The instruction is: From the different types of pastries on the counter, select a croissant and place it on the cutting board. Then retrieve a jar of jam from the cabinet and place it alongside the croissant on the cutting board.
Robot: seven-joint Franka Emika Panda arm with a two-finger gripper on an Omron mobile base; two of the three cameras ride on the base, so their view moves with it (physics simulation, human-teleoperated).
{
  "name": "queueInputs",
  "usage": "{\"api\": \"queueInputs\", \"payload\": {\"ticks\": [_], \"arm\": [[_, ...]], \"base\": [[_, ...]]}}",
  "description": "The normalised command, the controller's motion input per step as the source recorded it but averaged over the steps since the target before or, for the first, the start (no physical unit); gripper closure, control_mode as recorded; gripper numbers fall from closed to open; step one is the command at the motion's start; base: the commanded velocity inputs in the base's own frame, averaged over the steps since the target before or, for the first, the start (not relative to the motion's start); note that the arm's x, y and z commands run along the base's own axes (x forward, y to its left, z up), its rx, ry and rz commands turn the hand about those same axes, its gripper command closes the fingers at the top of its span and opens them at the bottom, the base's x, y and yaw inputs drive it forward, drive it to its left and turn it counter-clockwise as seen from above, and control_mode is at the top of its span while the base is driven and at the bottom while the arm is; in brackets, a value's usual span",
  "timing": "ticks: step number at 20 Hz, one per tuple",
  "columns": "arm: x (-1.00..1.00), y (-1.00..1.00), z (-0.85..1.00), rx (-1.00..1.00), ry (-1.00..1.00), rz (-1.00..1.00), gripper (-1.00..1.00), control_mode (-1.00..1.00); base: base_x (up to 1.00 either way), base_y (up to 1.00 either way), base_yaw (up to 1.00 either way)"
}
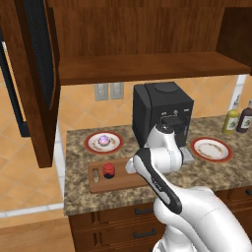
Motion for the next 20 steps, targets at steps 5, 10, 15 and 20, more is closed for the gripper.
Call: {"api": "queueInputs", "payload": {"ticks": [5, 10, 15, 20], "arm": [[0.01, 0.00, 0.00, 0.00, 0.00, 0.00, 1.00, -1.00], [0.24, 0.00, -0.12, 0.00, -0.04, 0.00, 1.00, -1.00], [0.14, 0.31, -0.43, 0.00, 0.00, -0.03, 1.00, -1.00], [0.12, 0.04, -0.39, -0.06, -0.01, 0.00, 1.00, -1.00]], "base": [[0.00, 0.00, 0.00], [0.00, 0.00, 0.00], [0.00, 0.00, 0.00], [0.00, 0.00, 0.00]]}}
